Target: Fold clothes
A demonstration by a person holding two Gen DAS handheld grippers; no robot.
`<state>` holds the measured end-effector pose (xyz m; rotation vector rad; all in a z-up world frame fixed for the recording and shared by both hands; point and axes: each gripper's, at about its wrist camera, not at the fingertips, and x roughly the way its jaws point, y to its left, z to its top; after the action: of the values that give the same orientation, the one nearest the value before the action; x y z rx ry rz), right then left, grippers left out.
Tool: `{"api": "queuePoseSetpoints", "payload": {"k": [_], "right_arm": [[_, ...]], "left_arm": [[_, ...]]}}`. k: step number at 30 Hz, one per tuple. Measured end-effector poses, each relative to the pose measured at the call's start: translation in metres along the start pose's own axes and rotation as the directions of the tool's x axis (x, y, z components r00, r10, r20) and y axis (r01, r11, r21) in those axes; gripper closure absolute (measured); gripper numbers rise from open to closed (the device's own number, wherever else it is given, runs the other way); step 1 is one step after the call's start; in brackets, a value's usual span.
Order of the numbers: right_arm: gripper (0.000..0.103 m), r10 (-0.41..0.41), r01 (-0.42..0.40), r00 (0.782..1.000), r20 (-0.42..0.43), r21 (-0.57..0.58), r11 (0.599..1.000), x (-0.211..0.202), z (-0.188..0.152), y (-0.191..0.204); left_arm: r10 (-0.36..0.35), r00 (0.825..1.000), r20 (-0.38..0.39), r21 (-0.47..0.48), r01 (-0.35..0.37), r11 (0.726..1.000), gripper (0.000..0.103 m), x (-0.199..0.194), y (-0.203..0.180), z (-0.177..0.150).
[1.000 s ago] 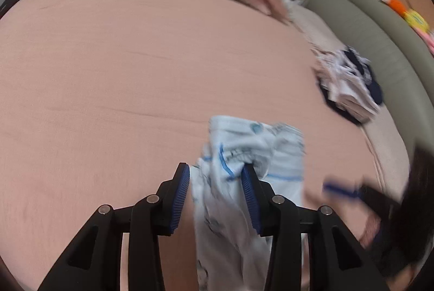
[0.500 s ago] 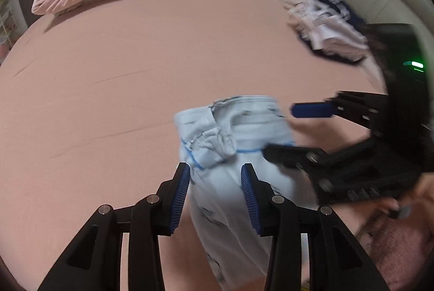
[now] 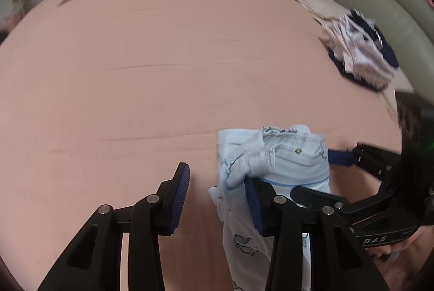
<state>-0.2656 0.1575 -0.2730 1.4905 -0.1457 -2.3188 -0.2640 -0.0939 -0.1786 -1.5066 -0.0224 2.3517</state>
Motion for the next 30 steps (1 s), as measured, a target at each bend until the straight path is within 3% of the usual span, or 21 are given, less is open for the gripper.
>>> {"api": "queuePoseSetpoints", "payload": {"k": [6, 9, 12, 18, 23, 27, 30], "right_arm": [[0.028, -0.007, 0.007, 1.0, -0.003, 0.002, 1.0, -0.007, 0.002, 0.002], [0.028, -0.007, 0.007, 1.0, 0.025, 0.021, 1.0, -0.004, 0.008, 0.009], [0.028, -0.024, 0.021, 0.996, 0.081, 0.037, 0.999, -0.004, 0.015, 0.02], [0.028, -0.038, 0.023, 0.985, 0.167, 0.09, 0.996, -0.019, 0.017, 0.011], [0.028, -0.021, 0.0, 0.99, 0.143, 0.15, 0.989, -0.019, 0.019, -0.005], [0.028, -0.03, 0.011, 0.986, 0.163, 0.118, 0.993, -0.027, 0.022, 0.005], [0.028, -0.051, 0.033, 0.987, 0.152, 0.121, 0.992, -0.036, 0.019, 0.007]], "left_arm": [[0.103, 0.991, 0.086, -0.11, -0.094, 0.99, 0.065, -0.019, 0.017, 0.004], [-0.014, 0.992, 0.128, -0.042, 0.019, 0.999, 0.065, -0.027, 0.001, 0.001], [-0.04, 0.993, 0.109, 0.098, 0.03, 0.995, 0.065, -0.026, -0.026, -0.008], [-0.057, 0.994, 0.097, 0.015, 0.056, 0.998, 0.064, -0.028, -0.023, -0.018], [-0.071, 0.994, 0.088, -0.053, 0.076, 0.996, 0.065, -0.03, -0.02, -0.026], [-0.086, 0.993, 0.081, -0.108, 0.095, 0.99, 0.065, -0.032, -0.018, -0.033], [-0.181, 0.983, 0.033, -0.135, 0.184, 0.974, 0.065, -0.033, -0.035, -0.054]]}}
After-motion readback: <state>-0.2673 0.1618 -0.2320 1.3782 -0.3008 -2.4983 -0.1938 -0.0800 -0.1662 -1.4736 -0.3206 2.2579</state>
